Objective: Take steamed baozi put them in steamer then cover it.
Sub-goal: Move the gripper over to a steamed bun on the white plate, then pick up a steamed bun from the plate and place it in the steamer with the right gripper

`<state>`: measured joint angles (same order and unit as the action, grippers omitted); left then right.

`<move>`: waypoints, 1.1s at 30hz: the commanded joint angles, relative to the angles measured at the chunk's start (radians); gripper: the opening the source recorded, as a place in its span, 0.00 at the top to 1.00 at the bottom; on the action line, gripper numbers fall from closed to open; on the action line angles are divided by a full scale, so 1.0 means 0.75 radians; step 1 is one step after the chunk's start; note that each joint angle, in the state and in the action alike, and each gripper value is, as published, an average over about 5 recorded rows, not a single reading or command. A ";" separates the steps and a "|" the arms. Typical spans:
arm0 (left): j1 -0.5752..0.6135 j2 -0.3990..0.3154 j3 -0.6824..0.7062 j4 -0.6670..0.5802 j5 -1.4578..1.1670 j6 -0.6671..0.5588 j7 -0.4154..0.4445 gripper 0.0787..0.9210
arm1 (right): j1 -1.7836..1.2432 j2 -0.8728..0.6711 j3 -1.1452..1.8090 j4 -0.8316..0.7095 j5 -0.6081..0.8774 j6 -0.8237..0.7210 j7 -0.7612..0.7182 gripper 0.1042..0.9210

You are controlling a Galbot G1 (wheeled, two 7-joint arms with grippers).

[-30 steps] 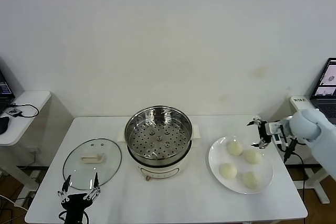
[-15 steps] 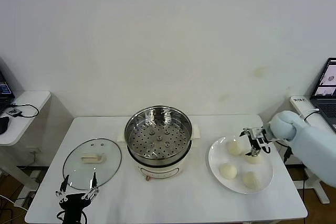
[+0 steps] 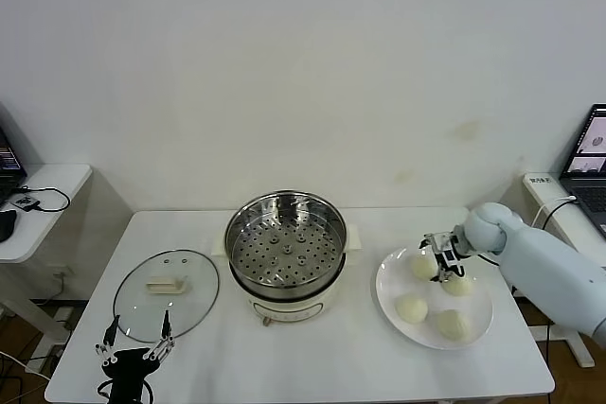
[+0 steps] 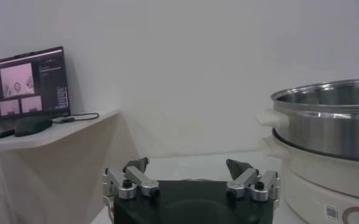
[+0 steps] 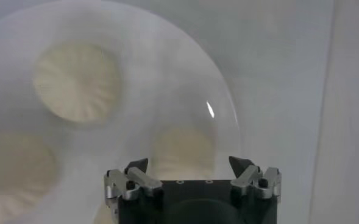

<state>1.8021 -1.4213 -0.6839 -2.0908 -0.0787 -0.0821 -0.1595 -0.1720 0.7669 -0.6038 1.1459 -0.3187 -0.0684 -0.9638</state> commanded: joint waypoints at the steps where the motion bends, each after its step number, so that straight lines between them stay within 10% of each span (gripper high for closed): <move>1: 0.000 0.000 -0.002 0.000 -0.002 0.000 0.000 0.12 | 0.008 0.029 -0.015 -0.036 -0.021 -0.006 0.005 0.21; 19: 0.007 -0.002 -0.004 -0.016 -0.003 -0.002 -0.002 0.12 | 0.012 0.012 -0.001 -0.013 -0.013 -0.007 0.000 0.38; 33: 0.002 0.023 0.004 -0.019 -0.023 0.001 -0.001 0.12 | 0.567 -0.231 -0.313 0.331 0.423 -0.041 -0.038 0.40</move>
<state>1.8061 -1.4086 -0.6837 -2.1048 -0.0903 -0.0825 -0.1606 0.0280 0.6677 -0.7200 1.2807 -0.1614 -0.0941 -0.9873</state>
